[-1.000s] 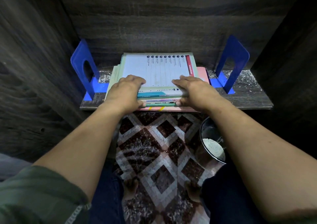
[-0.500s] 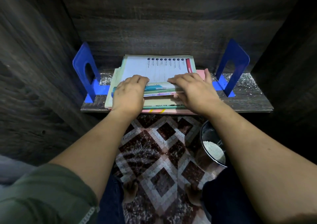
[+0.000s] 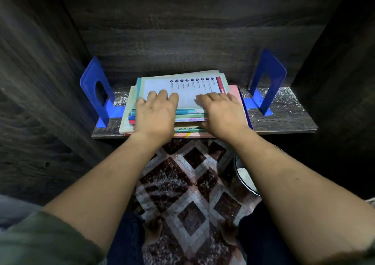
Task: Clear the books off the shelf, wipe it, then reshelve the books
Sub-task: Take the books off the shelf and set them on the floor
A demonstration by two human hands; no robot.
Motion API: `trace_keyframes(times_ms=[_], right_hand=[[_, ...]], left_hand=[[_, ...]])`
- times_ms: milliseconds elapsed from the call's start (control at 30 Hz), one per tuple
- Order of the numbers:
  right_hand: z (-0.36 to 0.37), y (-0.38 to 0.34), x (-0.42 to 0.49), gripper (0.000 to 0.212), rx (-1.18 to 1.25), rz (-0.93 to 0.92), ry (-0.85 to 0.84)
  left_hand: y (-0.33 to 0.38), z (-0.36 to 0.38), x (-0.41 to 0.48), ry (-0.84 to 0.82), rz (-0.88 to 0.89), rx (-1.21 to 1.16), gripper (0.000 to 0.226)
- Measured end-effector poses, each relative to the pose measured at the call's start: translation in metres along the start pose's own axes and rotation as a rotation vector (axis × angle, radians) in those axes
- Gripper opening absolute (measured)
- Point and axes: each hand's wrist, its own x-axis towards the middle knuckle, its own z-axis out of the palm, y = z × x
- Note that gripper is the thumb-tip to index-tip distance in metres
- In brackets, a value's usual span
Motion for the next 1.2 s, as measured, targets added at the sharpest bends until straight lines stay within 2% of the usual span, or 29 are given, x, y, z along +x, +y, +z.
trace_keyframes(times_ms=[200,300,500,567,667,767,933,1033,1200], right_hand=[[0.003,0.002,-0.002,0.054,-0.034,-0.054,0.030],[-0.003,0.000,-0.003,0.048,-0.057,-0.059,0.062],[-0.033,-0.016,-0.007,0.049,-0.042,0.068,0.198],[-0.050,-0.018,-0.017,0.047,-0.037,0.082,0.287],[-0.076,-0.014,-0.043,0.038,-0.040,0.090,0.313],[-0.098,-0.005,-0.076,0.036,-0.075,0.117,0.351],[-0.135,0.023,-0.146,0.043,-0.042,0.240,0.306],[-0.139,0.050,-0.194,0.046,0.013,0.367,0.226],[-0.120,0.095,-0.274,0.037,0.141,0.512,0.073]], left_hand=[[0.002,0.008,-0.003,0.011,0.004,0.010,0.051],[-0.002,0.002,-0.003,-0.049,0.002,0.024,0.053],[0.003,-0.044,-0.012,0.051,-0.036,0.123,0.052],[0.007,-0.063,-0.023,0.078,-0.061,0.152,0.051],[0.018,-0.095,-0.041,0.081,-0.049,0.114,0.050],[0.034,-0.130,-0.053,0.095,0.051,0.142,0.048],[0.087,-0.181,-0.065,0.105,0.303,0.212,0.044],[0.139,-0.190,-0.069,0.057,0.448,0.249,0.044],[0.226,-0.177,-0.092,-0.072,0.704,0.274,0.034]])
